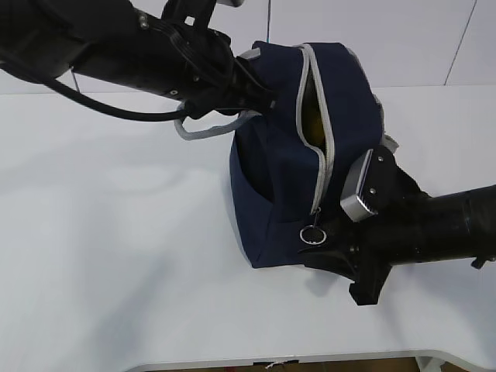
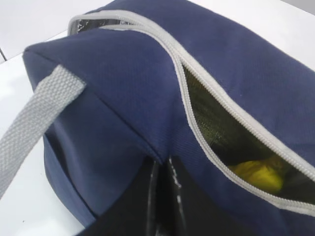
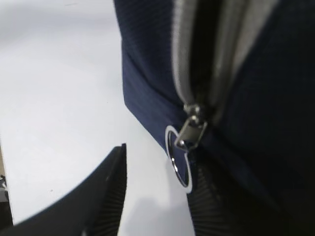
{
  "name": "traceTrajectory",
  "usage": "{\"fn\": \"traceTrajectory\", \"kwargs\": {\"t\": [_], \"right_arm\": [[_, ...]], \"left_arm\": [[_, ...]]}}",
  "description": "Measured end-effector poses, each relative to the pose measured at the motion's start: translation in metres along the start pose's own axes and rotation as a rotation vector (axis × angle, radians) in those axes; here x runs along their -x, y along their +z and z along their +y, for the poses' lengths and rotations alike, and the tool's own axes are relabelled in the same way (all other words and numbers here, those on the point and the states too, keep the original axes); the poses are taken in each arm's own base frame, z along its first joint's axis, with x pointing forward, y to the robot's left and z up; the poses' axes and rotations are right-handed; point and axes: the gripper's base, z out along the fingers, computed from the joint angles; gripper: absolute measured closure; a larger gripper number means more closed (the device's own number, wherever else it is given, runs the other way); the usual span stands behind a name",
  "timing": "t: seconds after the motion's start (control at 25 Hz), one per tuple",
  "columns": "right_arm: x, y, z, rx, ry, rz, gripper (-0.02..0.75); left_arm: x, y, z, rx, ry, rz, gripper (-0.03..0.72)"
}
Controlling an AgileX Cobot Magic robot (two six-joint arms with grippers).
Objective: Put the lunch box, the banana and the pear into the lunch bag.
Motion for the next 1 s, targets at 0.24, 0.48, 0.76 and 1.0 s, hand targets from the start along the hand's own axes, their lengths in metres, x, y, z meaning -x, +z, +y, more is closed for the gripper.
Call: {"fn": "traceTrajectory", "kwargs": {"t": [0.24,0.48,0.76,1.0], "right_arm": [[0.0014,0.0,-0.0002,0.004,0.0,-0.009,0.494],[0.0014,0.0,-0.0002,0.004,0.005,-0.009,0.504],[-0.0002,0.0,-0.0013,-0.008,0.016,0.008,0.627],[0.0,0.0,-0.0014,-0.009,0.028,0.007,0.72]], "left_arm": [[0.0,0.0,0.0,0.0,0.0,0.0,0.703],[0.0,0.0,0.0,0.0,0.0,0.0,0.703],[0.0,0.0,0.0,0.0,0.0,0.0,0.703],[-0.0001,0.0,0.0001,0.001,0.004,0.001,0.703]]}}
